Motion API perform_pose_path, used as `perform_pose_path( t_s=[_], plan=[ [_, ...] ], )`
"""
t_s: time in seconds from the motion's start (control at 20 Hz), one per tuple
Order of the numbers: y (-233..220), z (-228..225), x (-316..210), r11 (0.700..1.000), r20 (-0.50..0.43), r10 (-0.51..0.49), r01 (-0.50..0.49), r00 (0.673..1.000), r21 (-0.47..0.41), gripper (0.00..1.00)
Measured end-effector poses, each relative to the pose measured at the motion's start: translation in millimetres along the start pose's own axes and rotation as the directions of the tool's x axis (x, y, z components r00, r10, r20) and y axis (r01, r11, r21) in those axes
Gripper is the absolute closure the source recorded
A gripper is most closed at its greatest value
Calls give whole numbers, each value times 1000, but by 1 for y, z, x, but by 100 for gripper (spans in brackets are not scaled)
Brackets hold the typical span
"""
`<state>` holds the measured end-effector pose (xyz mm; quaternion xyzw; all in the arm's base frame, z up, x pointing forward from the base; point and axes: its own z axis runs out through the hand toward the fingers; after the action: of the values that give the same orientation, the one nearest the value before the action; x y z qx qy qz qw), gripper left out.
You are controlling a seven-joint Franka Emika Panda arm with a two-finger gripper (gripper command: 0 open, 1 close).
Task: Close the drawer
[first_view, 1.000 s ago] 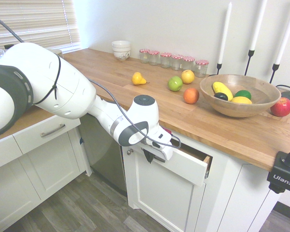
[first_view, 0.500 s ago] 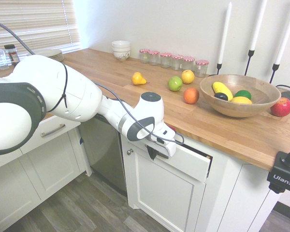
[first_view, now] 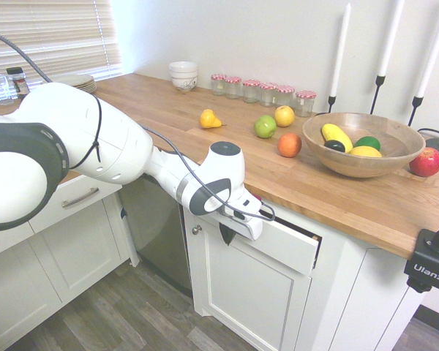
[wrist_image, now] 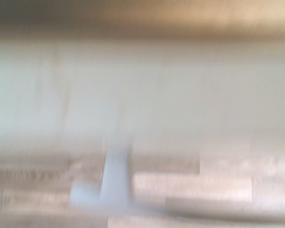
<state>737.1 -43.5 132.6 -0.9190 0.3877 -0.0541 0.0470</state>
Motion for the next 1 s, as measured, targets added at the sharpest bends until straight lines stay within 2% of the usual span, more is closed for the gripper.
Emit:
perform_pose_path(
  t_s=[0.3, 0.5, 0.75, 1.0],
  plan=[
    [39, -24, -31, 997, 82, 41, -35, 996, -72, 100],
    [64, -56, -59, 992, 115, 22, -7, 993, -126, 100],
    [103, -98, -96, 985, 124, 7, 14, 992, -172, 100],
    [147, -117, -138, 980, 112, 19, 4, 994, -197, 100]
  ],
)
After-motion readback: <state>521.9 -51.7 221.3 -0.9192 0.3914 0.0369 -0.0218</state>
